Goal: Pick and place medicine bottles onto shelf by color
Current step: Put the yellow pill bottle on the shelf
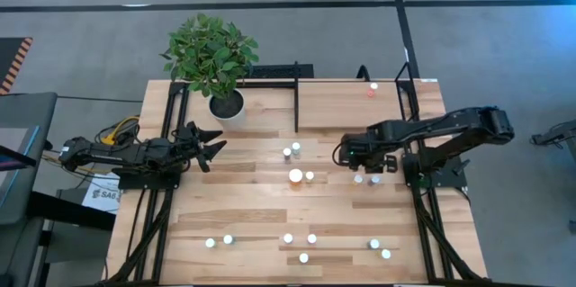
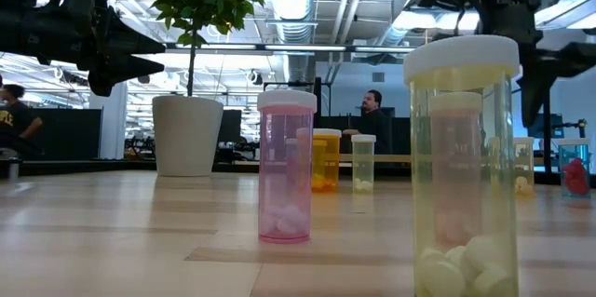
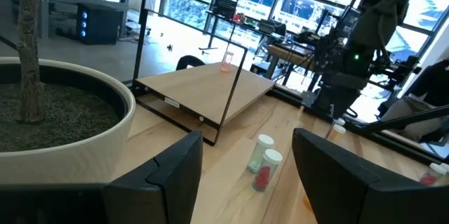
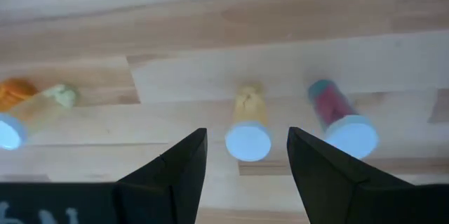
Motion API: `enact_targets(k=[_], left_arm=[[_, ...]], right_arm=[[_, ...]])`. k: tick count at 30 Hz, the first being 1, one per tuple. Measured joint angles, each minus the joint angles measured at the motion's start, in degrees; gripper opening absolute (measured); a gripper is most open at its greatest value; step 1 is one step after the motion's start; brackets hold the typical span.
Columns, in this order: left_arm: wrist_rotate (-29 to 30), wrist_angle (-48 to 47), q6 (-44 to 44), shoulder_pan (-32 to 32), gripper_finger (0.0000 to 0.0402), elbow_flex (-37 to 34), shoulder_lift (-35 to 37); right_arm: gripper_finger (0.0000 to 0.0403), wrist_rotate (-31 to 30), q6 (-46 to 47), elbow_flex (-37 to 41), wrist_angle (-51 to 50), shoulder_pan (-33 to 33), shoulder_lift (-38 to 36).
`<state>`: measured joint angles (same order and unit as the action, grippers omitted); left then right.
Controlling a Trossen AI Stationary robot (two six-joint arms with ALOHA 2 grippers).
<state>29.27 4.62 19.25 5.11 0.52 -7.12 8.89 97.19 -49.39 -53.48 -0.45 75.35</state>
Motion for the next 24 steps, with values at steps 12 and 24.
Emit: enact_targets(k=[12,24], left_arm=[[0.0,0.02,0.0,0.01,0.0208,0.01,0.0],[0.01,0.01,0.0,0.0,0.0208,-0.01,-0.01]], right_arm=[[0.0221,3.51,-0.36,2.23,4.63,1.48,5.36],[0.0202,4.88,-1.82,2.23,5.72,0.59,7.45]])
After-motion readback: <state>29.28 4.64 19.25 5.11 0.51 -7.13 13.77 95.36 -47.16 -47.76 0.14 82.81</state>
